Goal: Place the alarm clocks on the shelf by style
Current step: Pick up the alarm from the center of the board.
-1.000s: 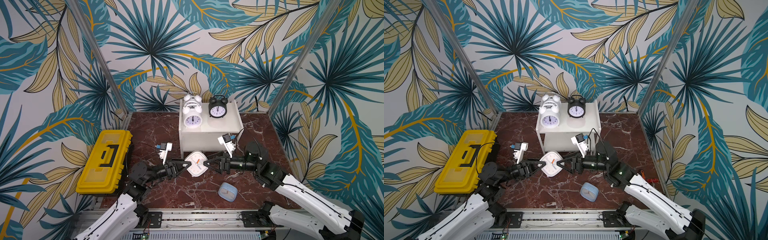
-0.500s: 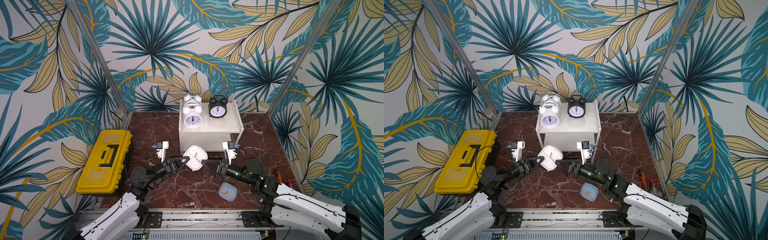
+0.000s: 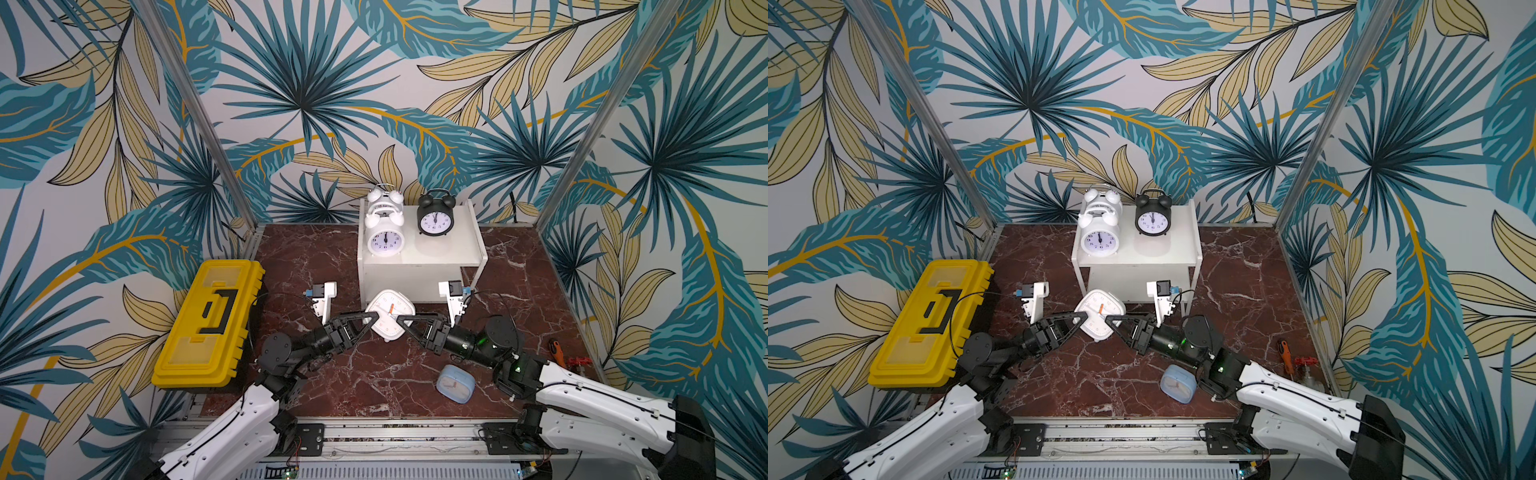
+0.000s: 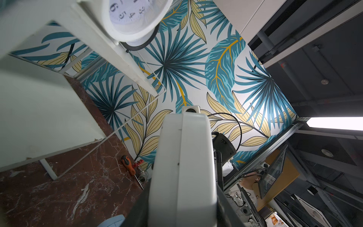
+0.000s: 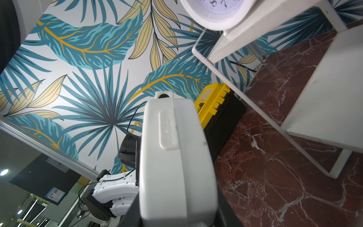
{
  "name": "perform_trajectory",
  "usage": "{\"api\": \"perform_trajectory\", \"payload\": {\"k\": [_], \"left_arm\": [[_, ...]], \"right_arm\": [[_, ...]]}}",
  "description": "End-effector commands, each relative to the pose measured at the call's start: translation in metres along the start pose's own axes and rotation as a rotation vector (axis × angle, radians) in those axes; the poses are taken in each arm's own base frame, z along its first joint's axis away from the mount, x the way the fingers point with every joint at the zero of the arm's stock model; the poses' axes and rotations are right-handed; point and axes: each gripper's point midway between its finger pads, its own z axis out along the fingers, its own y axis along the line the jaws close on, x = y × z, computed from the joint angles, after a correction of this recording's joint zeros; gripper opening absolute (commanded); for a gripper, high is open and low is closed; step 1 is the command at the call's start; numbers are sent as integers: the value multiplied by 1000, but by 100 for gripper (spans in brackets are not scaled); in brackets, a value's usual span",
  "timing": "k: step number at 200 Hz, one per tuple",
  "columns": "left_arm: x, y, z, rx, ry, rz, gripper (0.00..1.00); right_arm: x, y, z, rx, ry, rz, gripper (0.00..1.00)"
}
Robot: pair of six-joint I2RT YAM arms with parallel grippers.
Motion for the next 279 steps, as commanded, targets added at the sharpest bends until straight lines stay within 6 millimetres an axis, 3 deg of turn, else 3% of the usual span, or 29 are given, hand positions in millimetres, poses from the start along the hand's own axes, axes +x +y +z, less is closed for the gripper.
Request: {"api": "perform_trajectory", "payload": {"k": [1,23,49,79,90,109,134,180,240,260,279], "left_arm": [[4,10,-4,-28,-7,21,41],[3,17,-4,-60,-15,21,57],[8,20,-3,-107,36,52,80],[14,15,-3,-149,123,129,86],[17,4,-1,-111,156,154,81],[20,-12,2,-54,211,170,79],[27,-27,5,12,291,173,73],[25,-42,6,87,289,171,60],[21,-46,7,104,301,178,39],[17,-45,8,102,281,180,34],[11,-46,9,107,245,186,30]], "right_arm": [[-8,12,-4,-27,-19,-25,29],[-9,17,-6,-8,6,-53,20],[-10,23,-12,37,65,-122,18],[-4,30,-21,82,197,-229,19],[1,33,-22,90,272,-251,18],[13,35,-22,93,392,-271,17],[10,41,-21,63,428,-282,16],[3,38,-17,45,448,-263,16],[0,28,-15,50,449,-237,16],[-4,30,-13,42,423,-226,26],[-12,36,-10,16,365,-215,45]]}}
